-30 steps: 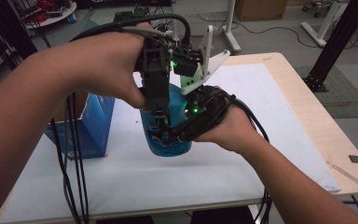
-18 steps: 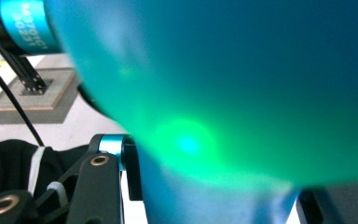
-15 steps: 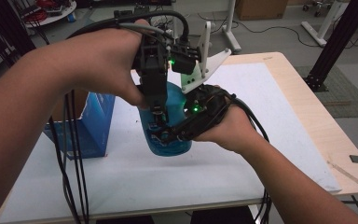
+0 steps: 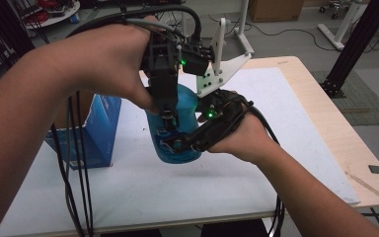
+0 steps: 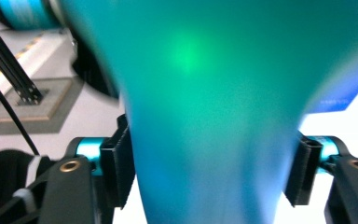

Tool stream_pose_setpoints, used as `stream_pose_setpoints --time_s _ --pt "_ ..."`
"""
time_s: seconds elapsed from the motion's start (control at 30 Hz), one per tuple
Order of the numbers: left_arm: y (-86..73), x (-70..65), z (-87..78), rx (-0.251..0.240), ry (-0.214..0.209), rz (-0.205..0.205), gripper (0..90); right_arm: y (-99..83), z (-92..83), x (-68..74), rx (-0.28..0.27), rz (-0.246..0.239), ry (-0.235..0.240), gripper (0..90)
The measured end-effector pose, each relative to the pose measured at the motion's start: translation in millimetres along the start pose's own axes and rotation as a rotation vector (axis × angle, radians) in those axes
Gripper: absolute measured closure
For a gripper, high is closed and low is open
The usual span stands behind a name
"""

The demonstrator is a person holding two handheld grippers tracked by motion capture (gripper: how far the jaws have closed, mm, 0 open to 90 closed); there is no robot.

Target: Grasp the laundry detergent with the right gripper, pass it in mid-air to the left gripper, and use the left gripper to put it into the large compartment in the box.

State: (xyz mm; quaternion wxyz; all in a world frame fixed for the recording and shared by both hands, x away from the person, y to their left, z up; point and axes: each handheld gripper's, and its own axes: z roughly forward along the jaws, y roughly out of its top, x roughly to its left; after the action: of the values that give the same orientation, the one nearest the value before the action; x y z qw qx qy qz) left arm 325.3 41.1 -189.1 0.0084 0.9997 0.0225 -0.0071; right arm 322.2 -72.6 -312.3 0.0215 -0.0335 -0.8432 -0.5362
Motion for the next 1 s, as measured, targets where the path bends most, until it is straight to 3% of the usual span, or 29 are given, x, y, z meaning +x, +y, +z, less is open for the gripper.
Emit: stream_pose_setpoints --time_s 0.1,0.23,0.3,0.33,0.5,0.53,0.6,0.73,0.83,0.87,0.9,0.93,0.97,1.0 --pt "-1.5 0.8 -1.3 -0.001 0.000 -0.008 39.7 -4.1 -5.7 0.0 0.017 -0.005 -0.016 22.4" --pt "-4.1 2.6 -2.5 0.001 0.003 -0.028 39.6 -7.2 -17.4 -0.8 0.014 -0.012 -0.037 21.2" --pt "-5.9 3.9 -3.9 0.003 0.005 -0.036 39.6 -7.6 -23.0 -0.8 0.008 -0.008 -0.051 12.2" --pt "-5.9 3.9 -3.9 0.003 0.005 -0.036 39.6 -7.7 -25.2 -0.9 0.014 -0.010 -0.068 12.0" --pt "-15.7 10.6 -10.7 -0.005 -0.017 -0.090 39.6 -5.8 -37.8 -0.1 0.028 -0.014 -0.095 11.8" --pt "-17.5 11.4 -12.3 -0.006 -0.019 -0.102 39.6 -4.0 -43.2 -0.4 0.035 -0.017 -0.117 2.8" --pt "-22.4 13.9 -16.8 -0.005 -0.024 -0.121 39.6 -3.3 -44.7 -0.7 0.045 -0.015 -0.131 2.7" --pt "-40.8 18.9 -33.6 -0.020 -0.036 -0.207 39.4 1.9 -59.2 -4.4 0.110 -0.024 -0.171 0.7" --pt "-55.1 21.5 -46.3 -0.038 -0.035 -0.269 39.3 4.7 -66.6 -9.0 0.167 -0.014 -0.167 0.5" --pt "-55.1 21.5 -46.3 -0.038 -0.035 -0.269 39.3 5.2 -69.5 -10.5 0.195 -0.020 -0.178 0.5" --pt "-65.3 23.2 -56.0 -0.048 -0.026 -0.314 39.3 5.8 -72.6 -12.0 0.214 -0.025 -0.188 0.5" --pt "-65.3 23.2 -56.0 -0.048 -0.026 -0.314 39.3 5.8 -72.6 -12.0 0.214 -0.025 -0.188 0.5" --pt "-75.6 25.0 -65.7 -0.050 -0.015 -0.367 39.3 6.6 -79.0 -15.4 0.246 -0.025 -0.198 0.5" --pt "-75.6 25.0 -65.7 -0.050 -0.015 -0.367 39.3 7.5 -82.3 -17.0 0.268 -0.025 -0.201 0.5"
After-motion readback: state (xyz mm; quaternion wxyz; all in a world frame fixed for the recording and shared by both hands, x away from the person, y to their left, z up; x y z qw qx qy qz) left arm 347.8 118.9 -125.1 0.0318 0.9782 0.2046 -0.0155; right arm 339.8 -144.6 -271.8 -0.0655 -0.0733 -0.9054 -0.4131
